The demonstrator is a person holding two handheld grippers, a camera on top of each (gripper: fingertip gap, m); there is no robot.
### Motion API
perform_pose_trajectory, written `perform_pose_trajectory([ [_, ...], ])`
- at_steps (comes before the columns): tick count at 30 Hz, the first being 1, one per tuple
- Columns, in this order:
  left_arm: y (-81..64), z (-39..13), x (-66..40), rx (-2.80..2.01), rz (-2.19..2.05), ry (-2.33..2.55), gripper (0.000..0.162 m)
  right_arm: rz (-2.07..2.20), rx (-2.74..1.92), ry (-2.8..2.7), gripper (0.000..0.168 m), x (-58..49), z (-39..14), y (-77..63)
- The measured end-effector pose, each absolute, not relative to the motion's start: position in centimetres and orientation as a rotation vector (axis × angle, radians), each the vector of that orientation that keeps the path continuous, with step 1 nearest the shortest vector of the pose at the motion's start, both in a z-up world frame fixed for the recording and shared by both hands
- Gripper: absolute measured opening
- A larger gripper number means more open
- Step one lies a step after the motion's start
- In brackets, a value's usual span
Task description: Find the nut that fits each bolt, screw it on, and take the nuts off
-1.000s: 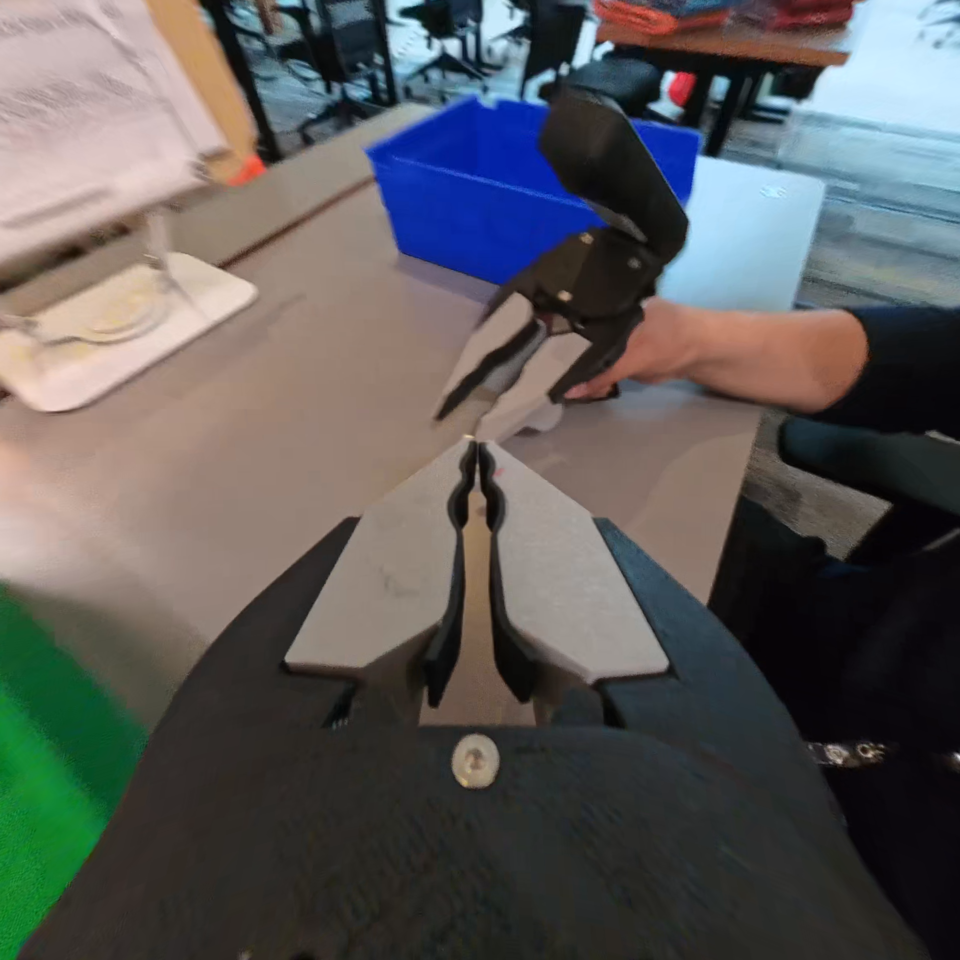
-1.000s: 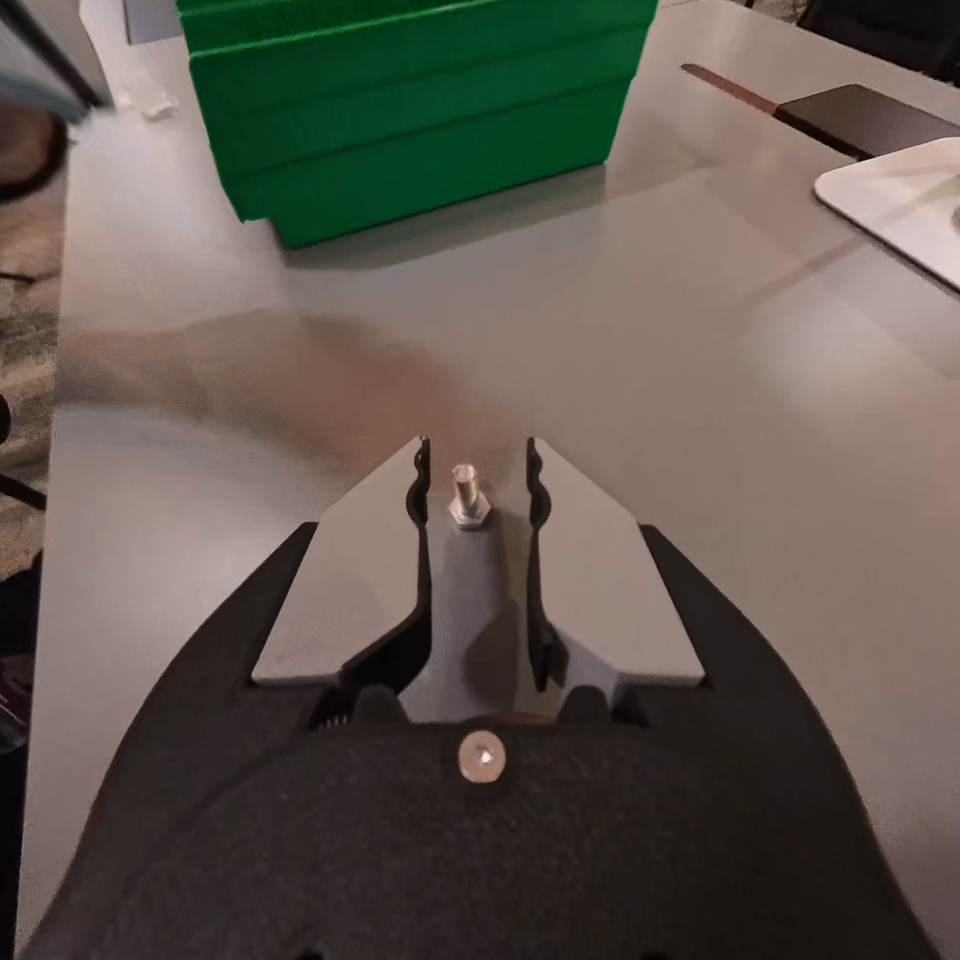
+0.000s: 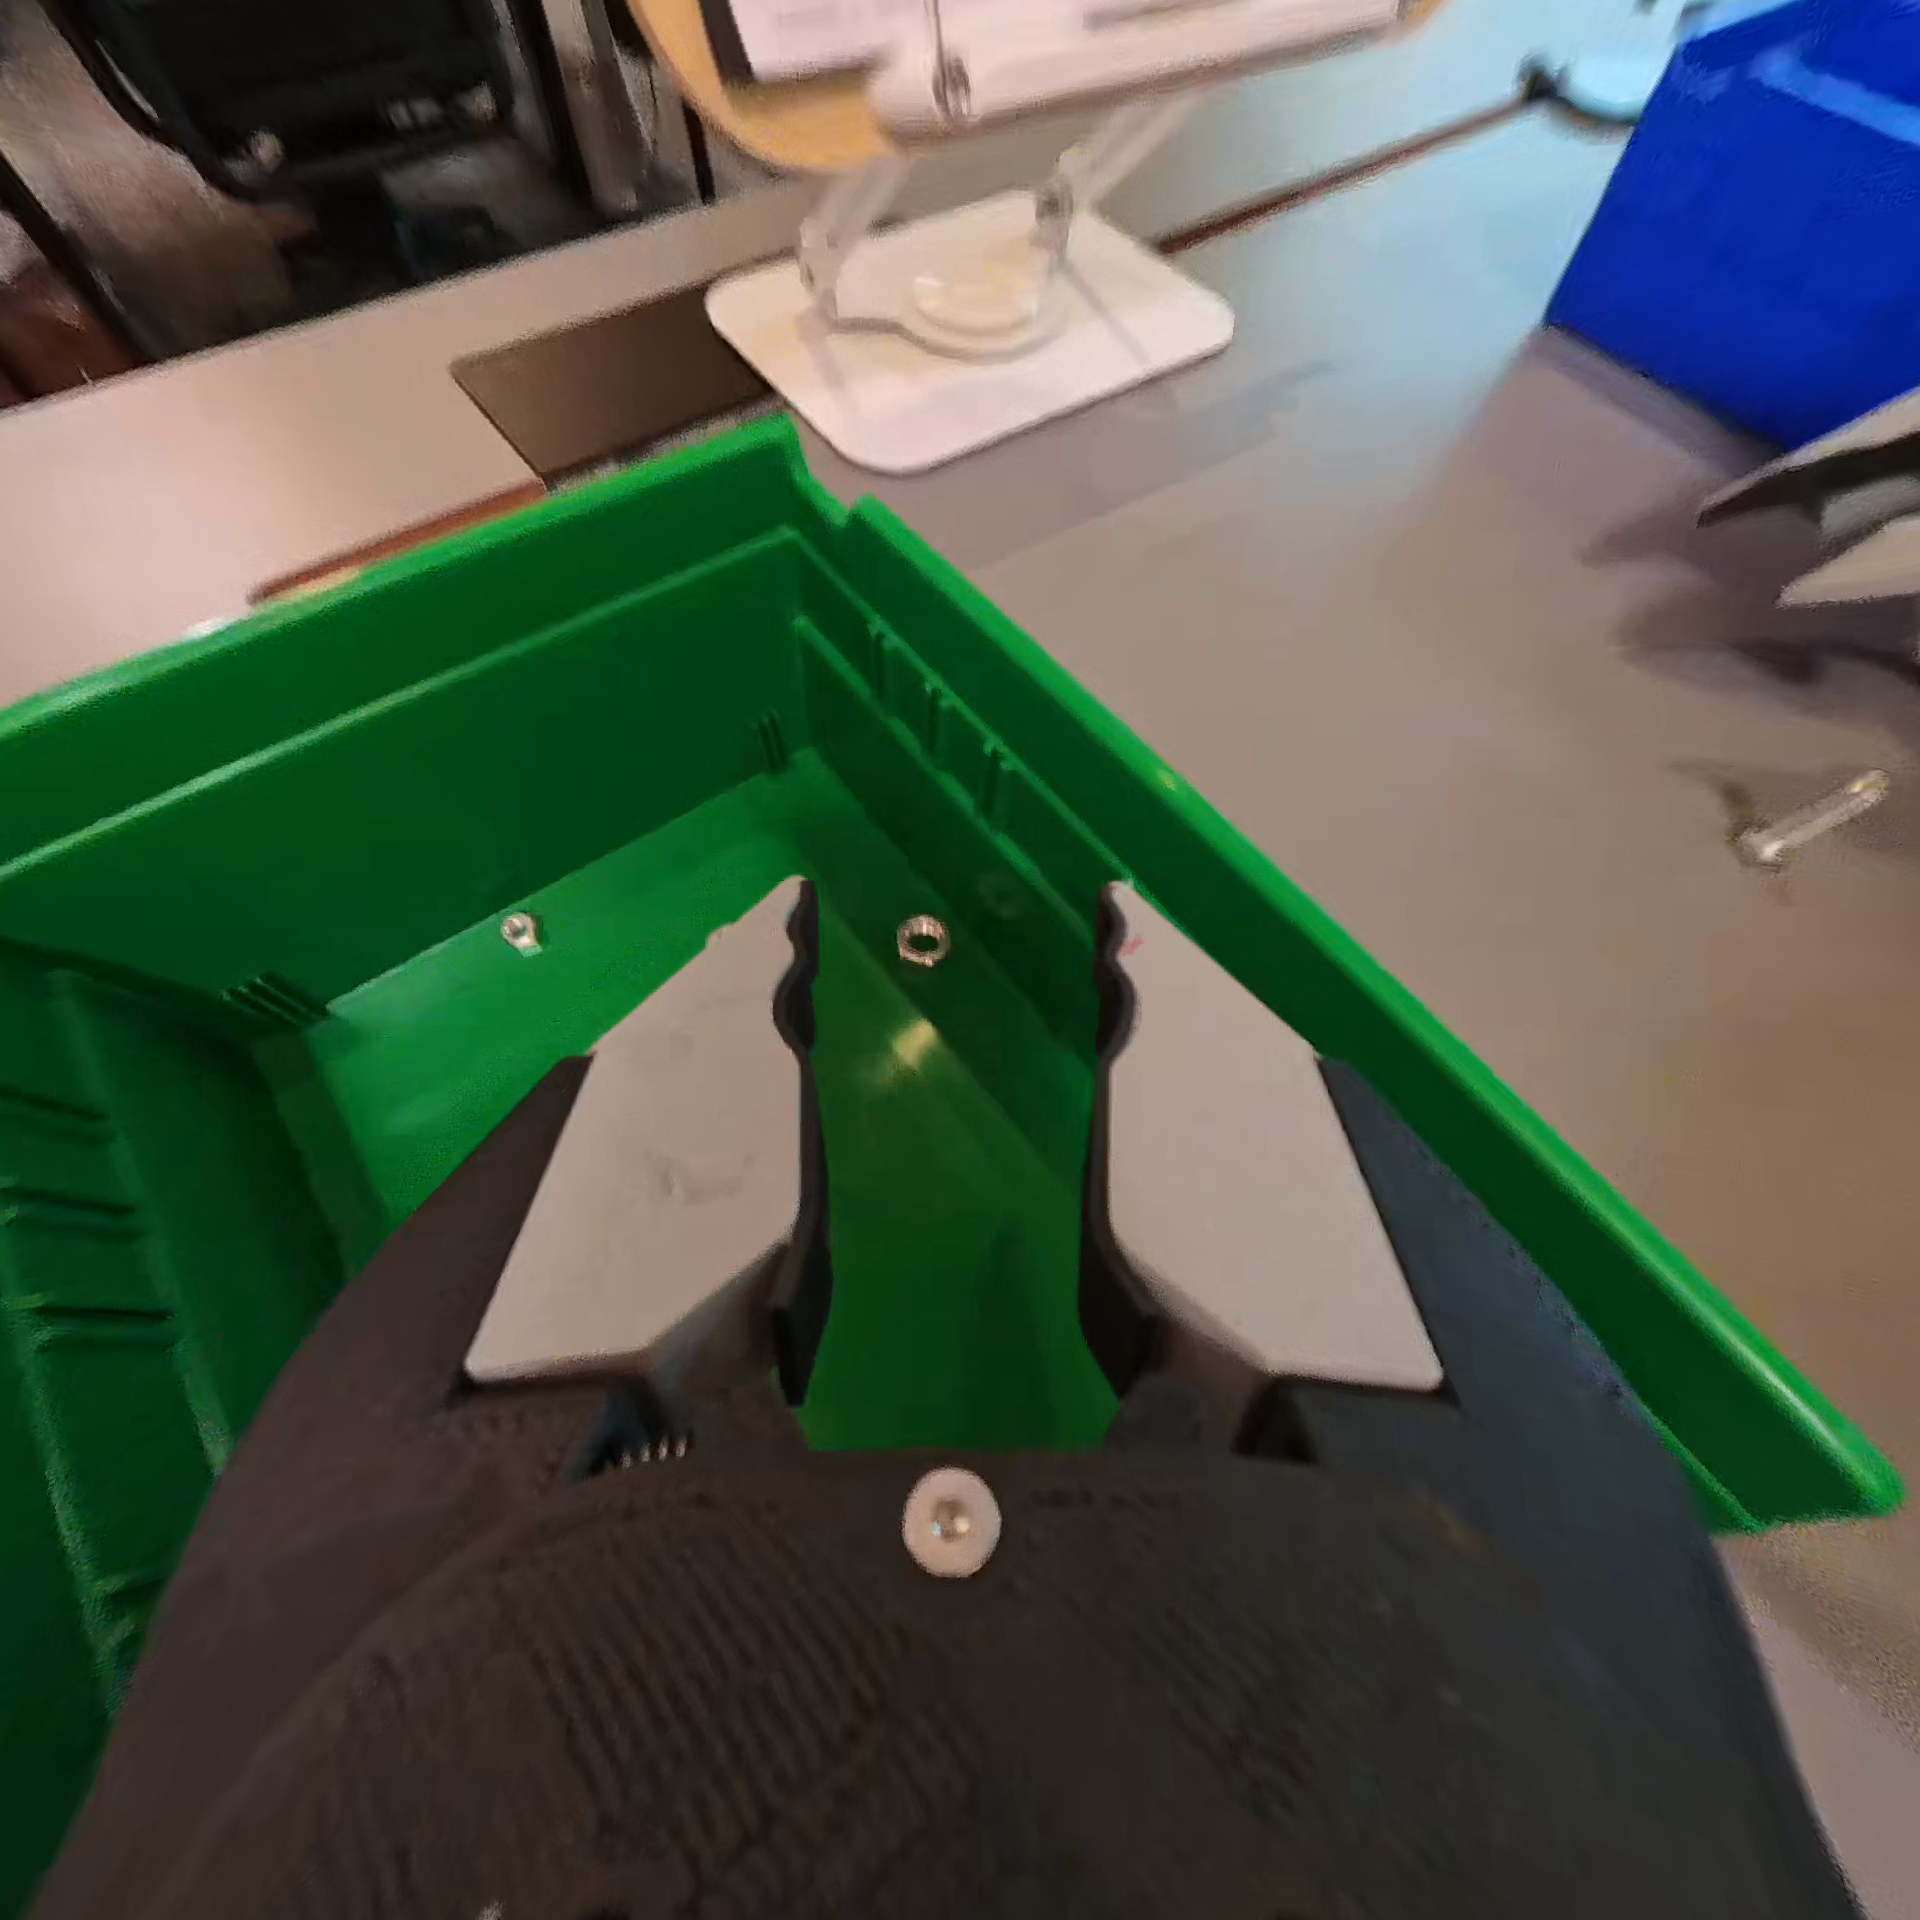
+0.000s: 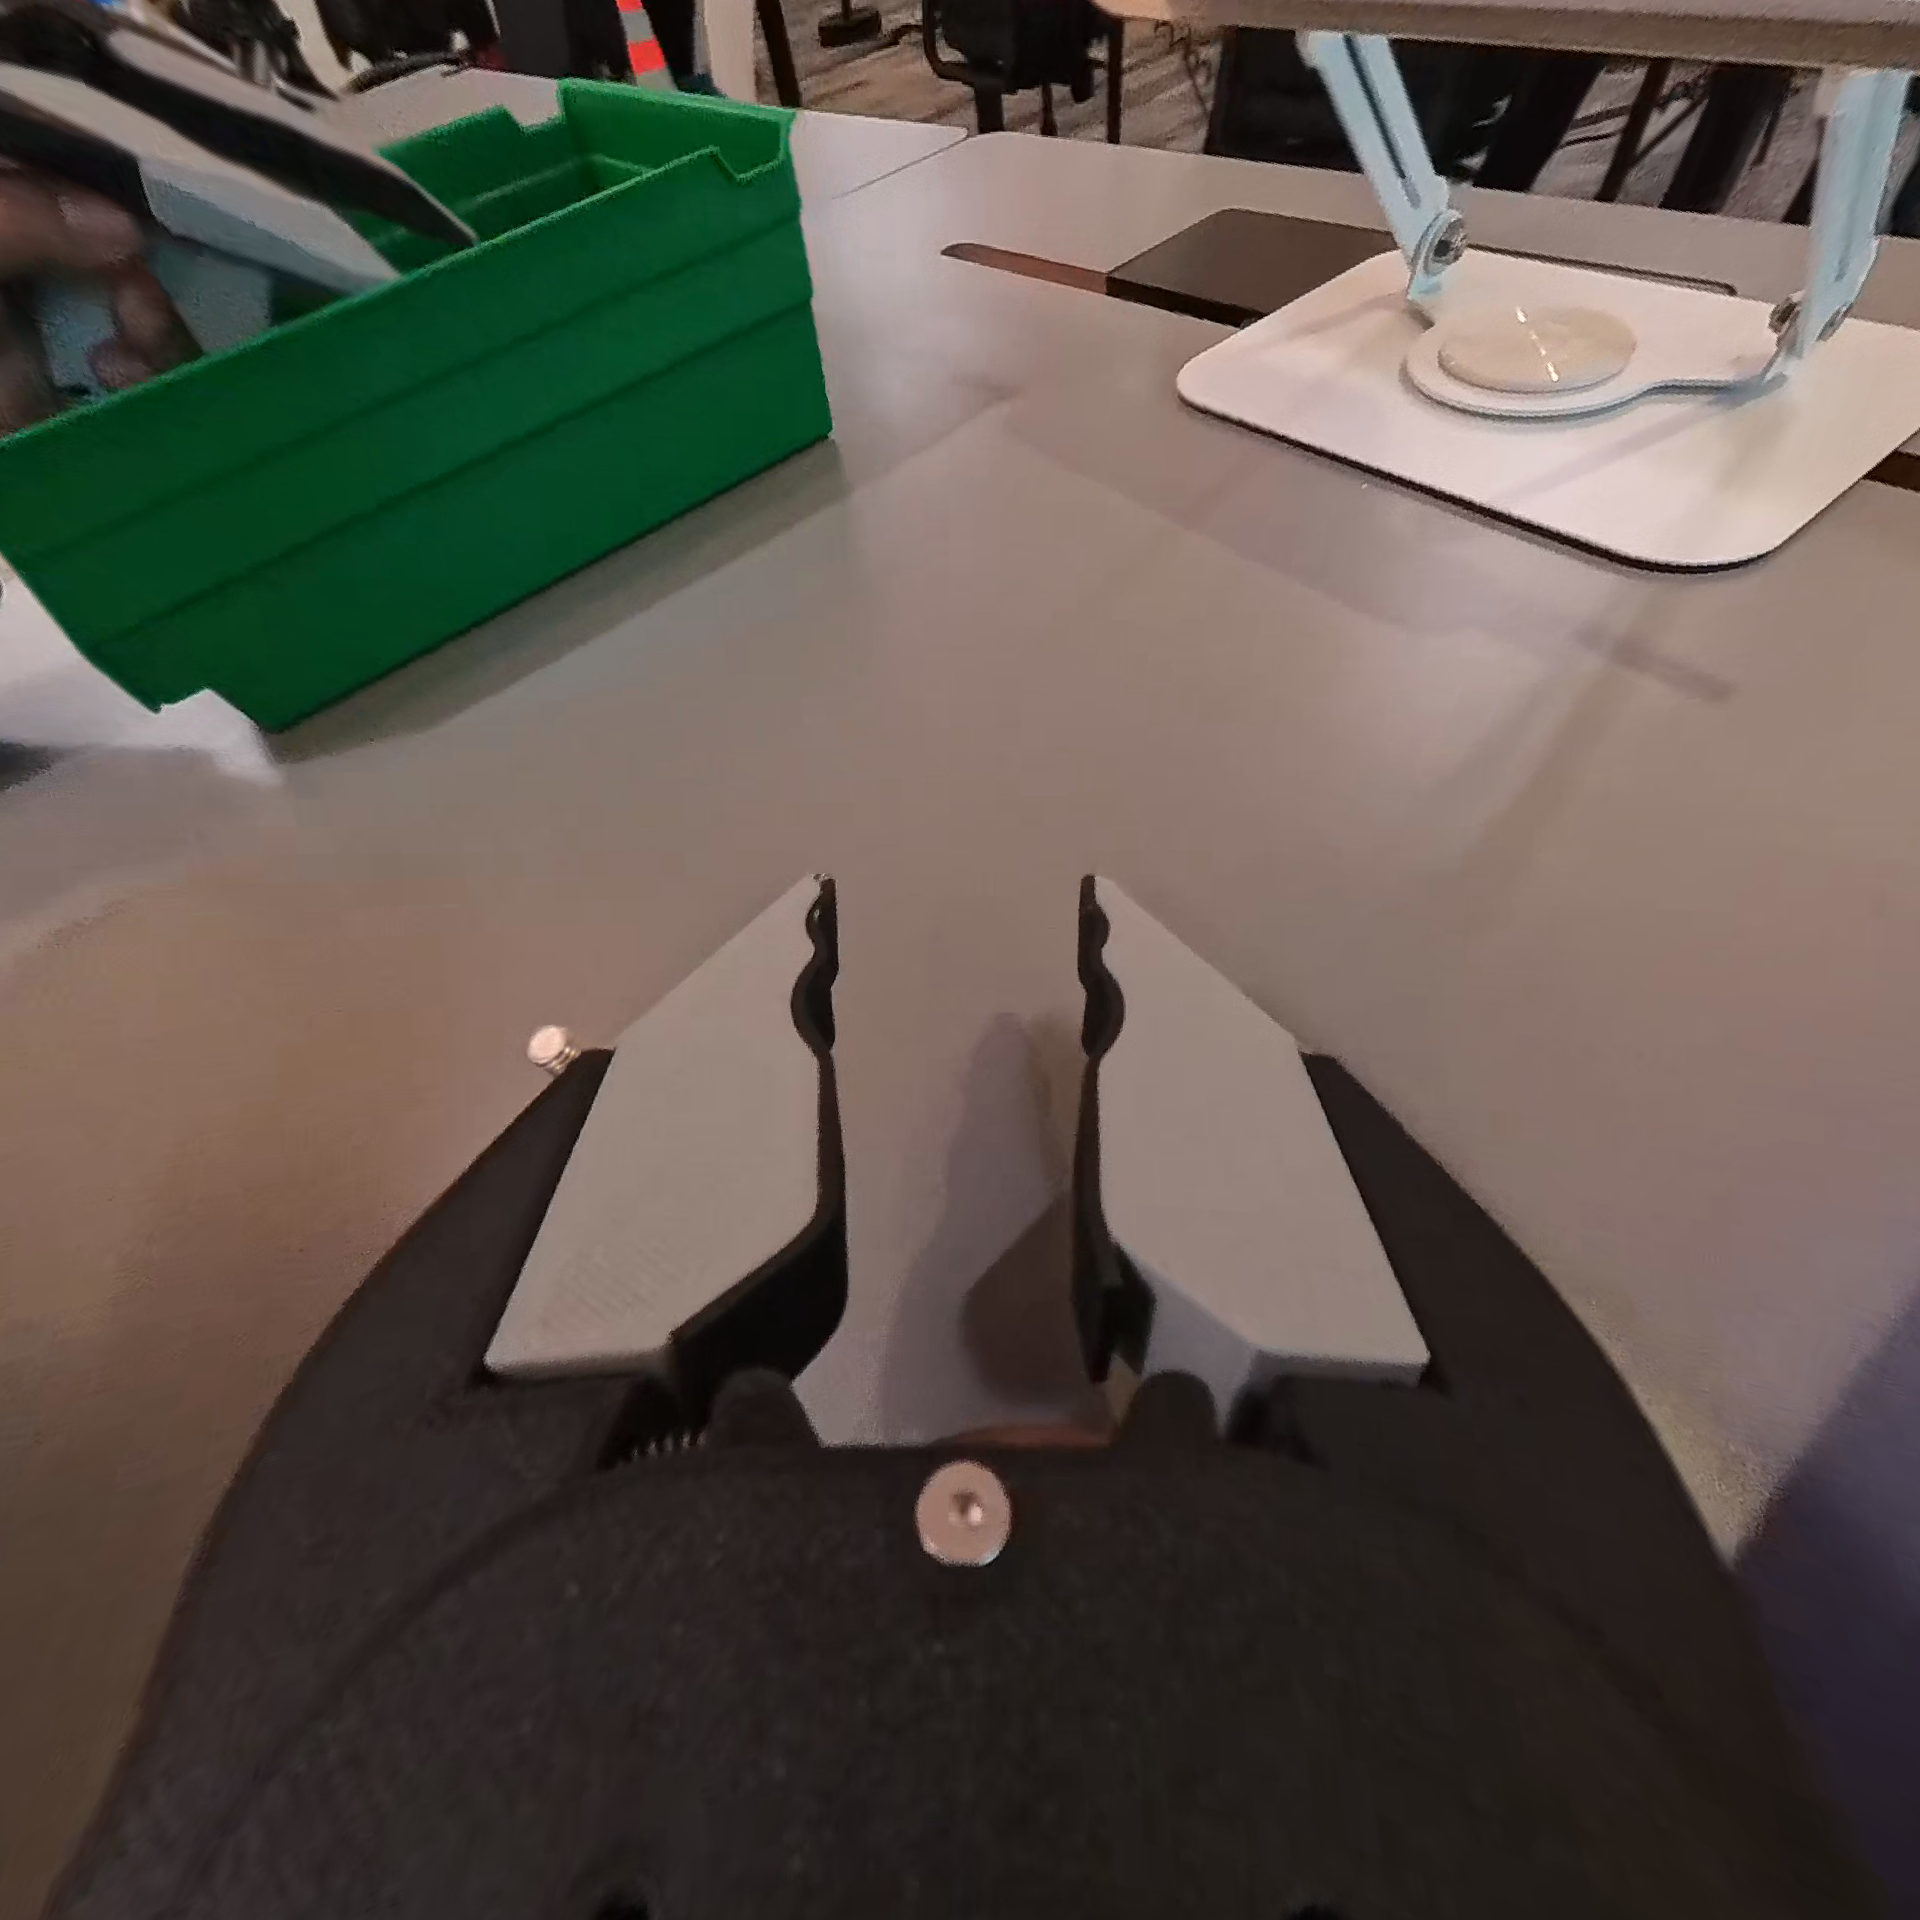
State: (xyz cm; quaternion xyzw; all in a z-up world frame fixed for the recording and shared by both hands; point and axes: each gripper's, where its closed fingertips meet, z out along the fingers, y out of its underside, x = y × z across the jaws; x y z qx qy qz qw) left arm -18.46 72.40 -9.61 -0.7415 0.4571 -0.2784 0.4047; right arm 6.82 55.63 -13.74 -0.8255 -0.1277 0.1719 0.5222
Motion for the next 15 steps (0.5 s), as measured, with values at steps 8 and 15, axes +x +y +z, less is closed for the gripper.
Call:
perform_pose_trajectory([
  [8,73.6,-12.6,-19.9,-1.933,-0.426,1.261,0.052,0.493,-1.933,-0.247,0.043,7.1,-13.0,56.6],
  [15,75.3,-15.1,-21.4,-1.991,-0.255,1.272,0.048,0.48,-1.946,-0.315,0.042,6.2,-13.2,56.4],
])
